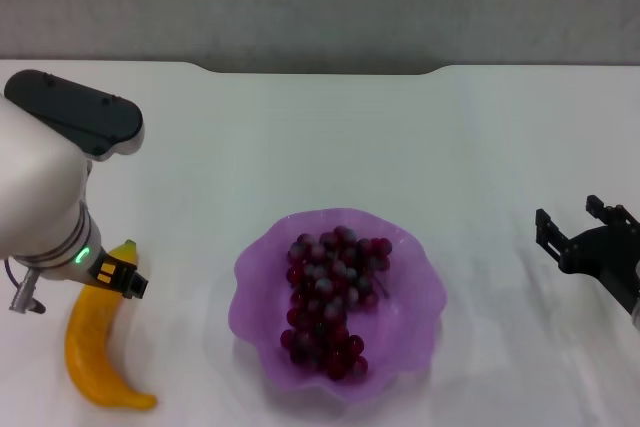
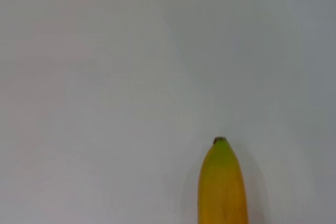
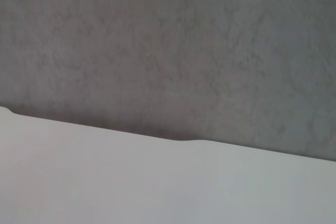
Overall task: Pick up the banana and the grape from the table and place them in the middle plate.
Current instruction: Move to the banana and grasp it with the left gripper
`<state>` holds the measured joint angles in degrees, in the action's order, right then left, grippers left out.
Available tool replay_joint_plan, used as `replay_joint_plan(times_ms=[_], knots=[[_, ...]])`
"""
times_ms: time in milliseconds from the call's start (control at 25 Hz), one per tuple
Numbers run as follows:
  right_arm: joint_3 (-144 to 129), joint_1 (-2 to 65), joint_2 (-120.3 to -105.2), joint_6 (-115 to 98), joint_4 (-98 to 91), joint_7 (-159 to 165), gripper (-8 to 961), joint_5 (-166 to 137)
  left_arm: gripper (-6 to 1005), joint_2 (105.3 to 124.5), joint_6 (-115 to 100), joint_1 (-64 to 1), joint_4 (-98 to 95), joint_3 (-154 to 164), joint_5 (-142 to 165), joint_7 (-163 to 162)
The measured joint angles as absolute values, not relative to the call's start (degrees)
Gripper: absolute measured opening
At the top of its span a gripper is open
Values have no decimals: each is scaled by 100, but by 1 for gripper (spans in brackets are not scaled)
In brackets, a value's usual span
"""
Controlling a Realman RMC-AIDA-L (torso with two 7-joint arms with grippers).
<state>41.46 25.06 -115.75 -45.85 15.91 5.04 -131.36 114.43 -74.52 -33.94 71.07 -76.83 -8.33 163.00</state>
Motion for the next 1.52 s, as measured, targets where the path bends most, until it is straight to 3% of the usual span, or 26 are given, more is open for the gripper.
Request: replay_joint_plan(times_ms=[240,1520], knots=[[4148,2505,-11575,-4587,1599,501,725,-13140,848,11357,-7259,-3684,6583,-7608,-1139,16306],[4140,2505,-11575,-4588,1608,500,725,-13139,828,11484,-6507,-3882,5290,-7828,-1118,16303]])
